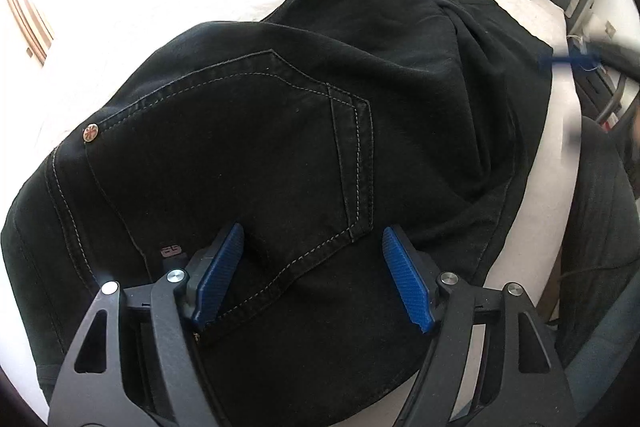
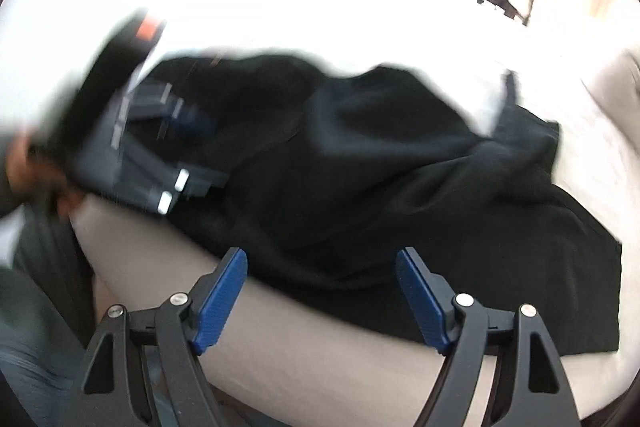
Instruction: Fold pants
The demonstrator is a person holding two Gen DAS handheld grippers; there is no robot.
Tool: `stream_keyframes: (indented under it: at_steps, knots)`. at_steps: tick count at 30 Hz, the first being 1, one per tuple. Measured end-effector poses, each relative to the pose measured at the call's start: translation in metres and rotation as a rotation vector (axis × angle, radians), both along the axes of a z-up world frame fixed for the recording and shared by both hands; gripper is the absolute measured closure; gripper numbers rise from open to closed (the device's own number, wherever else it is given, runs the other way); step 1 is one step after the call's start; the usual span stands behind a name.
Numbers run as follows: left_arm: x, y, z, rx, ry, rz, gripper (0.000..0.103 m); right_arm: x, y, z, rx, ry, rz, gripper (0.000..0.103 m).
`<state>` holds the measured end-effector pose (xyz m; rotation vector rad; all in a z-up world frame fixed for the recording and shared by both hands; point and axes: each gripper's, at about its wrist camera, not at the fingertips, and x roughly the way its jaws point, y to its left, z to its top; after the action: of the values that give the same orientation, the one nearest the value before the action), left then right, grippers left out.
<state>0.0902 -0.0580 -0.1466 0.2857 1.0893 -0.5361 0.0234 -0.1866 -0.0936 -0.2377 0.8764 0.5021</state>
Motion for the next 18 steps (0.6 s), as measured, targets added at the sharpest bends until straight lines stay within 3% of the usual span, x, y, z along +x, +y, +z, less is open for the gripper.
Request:
stream_keyframes:
  at_steps: [5,8,13,18]
  knots:
    - [0.003,-0.006,-0.004,0.005,-0.003,0.005,0.032,0.088,-0.063,0.067,0.131,-0.059,-0.206,0.023]
    - [0.004,-0.003,-0.004,-0.006,-0.001,0.011,0.032,0.159,-0.089,0.086,0.177,-0.032,-0.301,0.023]
    - [-0.003,0.008,-0.006,-0.013,-0.011,0.023,0.031,0.264,-0.085,0.070,0.006,0.038,-0.372,0.023]
    - [-0.005,0.012,-0.006,-0.027,-0.011,0.025,0.031,0.323,-0.081,0.039,-0.067,0.127,-0.407,0.023]
